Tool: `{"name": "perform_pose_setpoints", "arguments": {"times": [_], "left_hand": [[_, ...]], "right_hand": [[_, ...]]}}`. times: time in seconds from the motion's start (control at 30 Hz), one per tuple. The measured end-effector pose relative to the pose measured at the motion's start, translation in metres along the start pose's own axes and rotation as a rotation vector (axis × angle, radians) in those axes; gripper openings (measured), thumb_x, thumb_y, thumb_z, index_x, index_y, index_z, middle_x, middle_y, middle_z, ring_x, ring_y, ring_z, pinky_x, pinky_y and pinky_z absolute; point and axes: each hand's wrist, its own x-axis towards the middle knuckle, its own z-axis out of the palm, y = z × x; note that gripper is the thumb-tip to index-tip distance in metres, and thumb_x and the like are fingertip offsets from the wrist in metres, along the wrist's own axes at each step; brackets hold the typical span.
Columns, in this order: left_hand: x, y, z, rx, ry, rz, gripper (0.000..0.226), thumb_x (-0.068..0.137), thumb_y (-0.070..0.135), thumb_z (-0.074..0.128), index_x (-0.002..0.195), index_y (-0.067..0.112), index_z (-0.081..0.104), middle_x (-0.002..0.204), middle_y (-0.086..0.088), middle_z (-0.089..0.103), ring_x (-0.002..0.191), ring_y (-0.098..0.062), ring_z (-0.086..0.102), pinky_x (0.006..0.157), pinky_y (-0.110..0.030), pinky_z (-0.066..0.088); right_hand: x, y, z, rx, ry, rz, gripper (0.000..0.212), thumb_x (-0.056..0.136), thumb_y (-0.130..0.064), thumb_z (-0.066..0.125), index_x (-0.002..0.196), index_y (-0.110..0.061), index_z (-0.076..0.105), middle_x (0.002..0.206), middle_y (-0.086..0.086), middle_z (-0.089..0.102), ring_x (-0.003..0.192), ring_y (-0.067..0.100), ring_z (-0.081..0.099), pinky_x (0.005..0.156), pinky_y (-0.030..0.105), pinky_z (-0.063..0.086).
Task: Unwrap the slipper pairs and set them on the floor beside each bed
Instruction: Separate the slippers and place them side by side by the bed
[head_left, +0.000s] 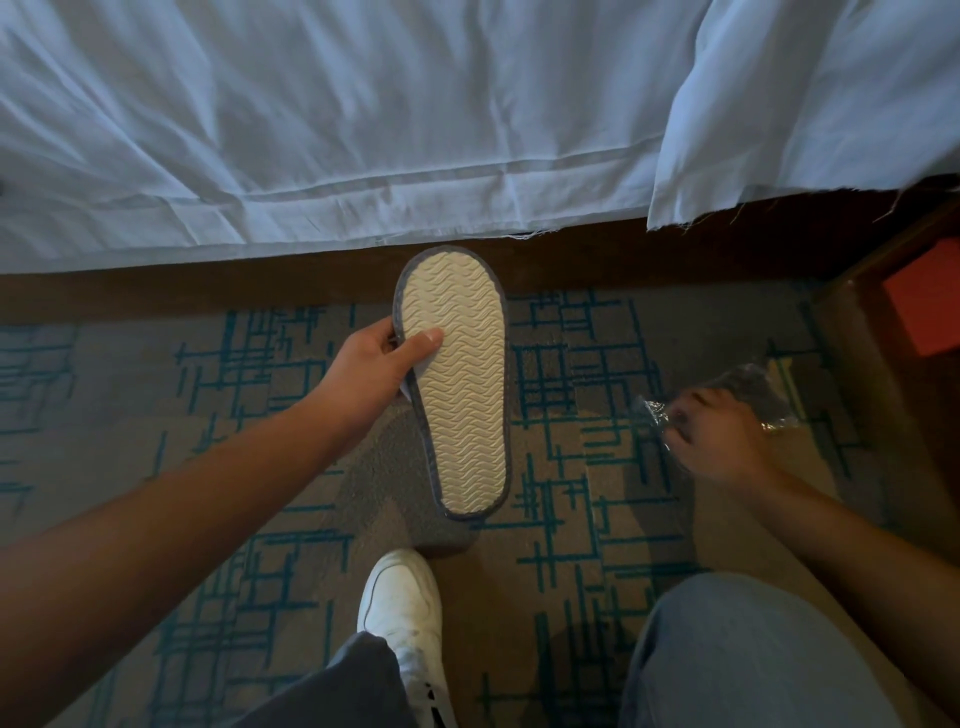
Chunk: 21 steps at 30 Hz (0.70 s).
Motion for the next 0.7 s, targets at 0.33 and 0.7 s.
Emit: {"name": "perform_pose_setpoints", "arguments": {"times": [0.33, 0.7], "left_hand": [[-0.02, 0.012, 0.003, -0.003, 0.052, 0.036, 0.025, 0.095, 0.033, 0.068, 0.115, 0.019, 0.071, 0.107, -0.002, 0.08, 0.098, -0.022, 0.077, 0.089, -0.046, 0.062], [-0.065, 0.04, -0.019, -0.018, 0.297, 0.141, 0.042, 0.08, 0.044, 0.067, 0.116, 0.023, 0.07, 0.11, 0.0, 0.078, 0.106, -0.02, 0.074, 0.1, -0.052, 0.055]], "right_hand": [[0.009, -0.165, -0.11, 0.528, -0.237, -0.282, 0.078, 0.076, -0.075, 0.054, 0.14, -0.031, 0.048, 0.127, -0.014, 0.06, 0.107, 0.006, 0.062, 0.087, 0.034, 0.055], [-0.013, -0.274, -0.132, 1.158, -0.31, -0.226, 0.1, 0.06, -0.059, 0.087, 0.143, -0.049, 0.034, 0.131, -0.017, 0.065, 0.115, 0.005, 0.066, 0.1, 0.044, 0.055]]}}
